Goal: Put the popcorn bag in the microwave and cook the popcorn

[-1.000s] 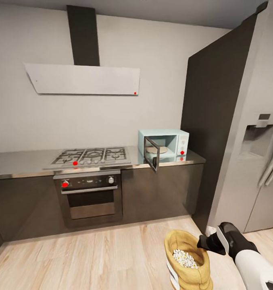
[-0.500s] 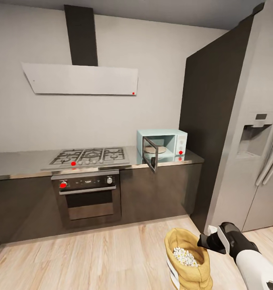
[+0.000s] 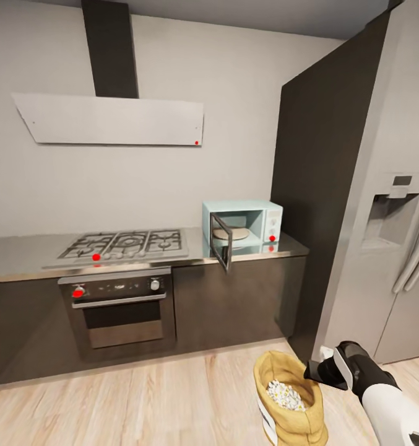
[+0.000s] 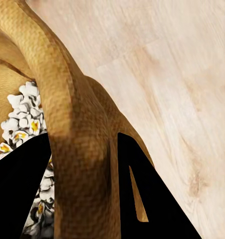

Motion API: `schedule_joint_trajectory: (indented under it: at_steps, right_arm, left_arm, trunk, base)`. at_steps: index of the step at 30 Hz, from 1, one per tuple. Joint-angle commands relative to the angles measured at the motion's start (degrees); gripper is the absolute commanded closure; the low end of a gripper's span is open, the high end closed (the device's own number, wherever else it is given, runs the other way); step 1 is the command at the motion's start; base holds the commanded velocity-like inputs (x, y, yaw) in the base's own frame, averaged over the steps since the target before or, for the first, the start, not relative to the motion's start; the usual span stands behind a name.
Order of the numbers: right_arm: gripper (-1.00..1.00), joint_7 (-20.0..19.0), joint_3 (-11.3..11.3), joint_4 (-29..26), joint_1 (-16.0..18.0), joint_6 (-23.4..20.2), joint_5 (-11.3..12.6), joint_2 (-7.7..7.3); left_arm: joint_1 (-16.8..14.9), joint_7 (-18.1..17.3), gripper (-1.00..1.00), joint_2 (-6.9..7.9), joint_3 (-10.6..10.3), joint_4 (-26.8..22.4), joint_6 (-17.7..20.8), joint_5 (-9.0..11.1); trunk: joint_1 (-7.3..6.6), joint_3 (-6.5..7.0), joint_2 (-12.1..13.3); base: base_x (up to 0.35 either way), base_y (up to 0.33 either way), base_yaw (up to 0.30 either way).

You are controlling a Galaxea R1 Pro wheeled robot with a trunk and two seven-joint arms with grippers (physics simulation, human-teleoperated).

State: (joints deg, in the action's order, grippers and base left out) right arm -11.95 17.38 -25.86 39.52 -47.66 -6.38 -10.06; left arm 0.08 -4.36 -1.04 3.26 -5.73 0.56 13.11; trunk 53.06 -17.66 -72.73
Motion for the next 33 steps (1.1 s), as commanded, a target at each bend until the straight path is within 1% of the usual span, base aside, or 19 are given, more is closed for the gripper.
schedule_joint_trajectory:
  at_steps: [1,4,7,10,11,12,13,15,16,17,18,21,23,25,28,32,33]
  right_arm:
    - [1.00,-0.5,0.2,-0.1,0.0,-0.2,-0.6,0.04]
    - [1.00,-0.5,0.0,-0.5,0.0,-0.3,-0.3,0.14]
    - [1.00,-1.1,0.1,-3.4,0.0,-0.7,0.2,0.35]
    - [1.00,-4.3,0.0,-8.0,0.0,-1.2,0.4,0.82]
    - [1.00,-6.0,-0.1,-9.4,0.0,-2.1,0.4,0.85]
    - [1.00,-8.4,-0.4,-12.0,0.0,-4.4,0.4,1.05]
    - [1.00,-9.6,-1.0,-14.8,0.0,-6.7,0.4,1.21]
    - [1.00,-10.5,-2.9,-21.8,0.0,-11.4,0.4,1.50]
    - [1.00,-10.8,-3.7,-24.8,0.0,-12.3,0.4,1.56]
    - [1.00,-10.9,-4.1,-28.0,0.0,-12.3,0.4,1.60]
    - [1.00,-10.9,-4.3,-29.8,0.0,-12.3,0.4,1.61]
    - [1.00,-11.0,-4.7,-33.0,0.0,-12.3,0.4,1.62]
    - [1.00,-11.0,-7.1,-33.6,0.0,-12.3,0.4,1.62]
    - [1.00,-11.0,-8.2,-34.6,0.0,-12.3,0.4,1.62]
    - [1.00,-11.0,-8.6,-37.9,0.0,-12.3,0.5,1.57]
    - [1.00,-11.1,-8.7,-44.6,0.0,-12.3,0.6,1.46]
    - [1.00,-11.1,-8.7,-45.3,0.0,-12.3,0.6,1.45]
  left_arm:
    - [0.0,-0.2,-1.00,-0.01,0.3,-0.1,0.1,0.2]
    - [0.0,-0.2,-1.00,-0.01,0.3,-0.1,0.1,0.2]
    - [0.0,-0.2,-1.00,-0.01,0.3,-0.1,0.1,0.2]
    - [0.0,-0.2,-1.00,-0.01,0.3,-0.1,0.1,0.2]
    - [0.0,-0.2,-1.00,-0.01,0.3,-0.1,0.1,0.2]
    - [0.0,-0.2,-1.00,-0.01,0.3,-0.1,0.1,0.2]
    - [0.0,-0.2,-1.00,-0.01,0.3,-0.1,0.1,0.2]
    - [0.0,-0.2,-1.00,-0.01,0.3,-0.1,0.1,0.2]
    - [0.0,-0.2,-1.00,-0.01,0.3,-0.1,0.1,0.2]
    - [0.0,-0.2,-1.00,-0.01,0.3,-0.1,0.1,0.2]
    - [0.0,-0.2,-1.00,-0.01,0.3,-0.1,0.1,0.2]
    - [0.0,-0.2,-1.00,-0.01,0.3,-0.1,0.1,0.2]
    - [0.0,-0.2,-1.00,-0.01,0.3,-0.1,0.1,0.2]
    - [0.0,-0.2,-1.00,-0.01,0.3,-0.1,0.1,0.2]
    - [0.0,-0.2,-1.00,-0.01,0.3,-0.1,0.1,0.2]
    - [0.0,-0.2,-1.00,-0.01,0.3,-0.1,0.1,0.2]
    - [0.0,-0.2,-1.00,-0.01,0.3,-0.1,0.1,0.2]
  trunk:
    - [0.02,-0.06,0.0]
    - [0.02,-0.06,0.0]
    - [0.02,-0.06,0.0]
    - [0.02,-0.06,0.0]
    - [0.02,-0.06,0.0]
    - [0.02,-0.06,0.0]
    - [0.02,-0.06,0.0]
    - [0.02,-0.06,0.0]
    - [0.02,-0.06,0.0]
    - [0.02,-0.06,0.0]
    - [0.02,-0.06,0.0]
    - [0.02,-0.06,0.0]
    - [0.02,-0.06,0.0]
    - [0.02,-0.06,0.0]
    - [0.02,-0.06,0.0]
    - [0.02,-0.06,0.0]
    - [0.02,-0.06,0.0]
  base:
    - [0.222,-0.192,0.000]
    - [0.225,-0.192,0.000]
    - [0.230,-0.192,0.000]
    - [0.231,-0.192,0.000]
    - [0.231,-0.187,0.000]
    - [0.208,-0.159,0.000]
    - [0.183,-0.134,0.000]
    - [0.124,-0.087,0.000]
    - [0.045,-0.032,0.000]
    - [0.018,-0.013,0.000]
    - [0.009,-0.007,0.000]
    - [0.003,-0.002,0.000]
    - [0.000,0.000,0.000]
    - [0.000,0.000,0.000]
    - [0.000,0.000,0.000]
    - [0.000,0.000,0.000]
    - [0.000,0.000,0.000]
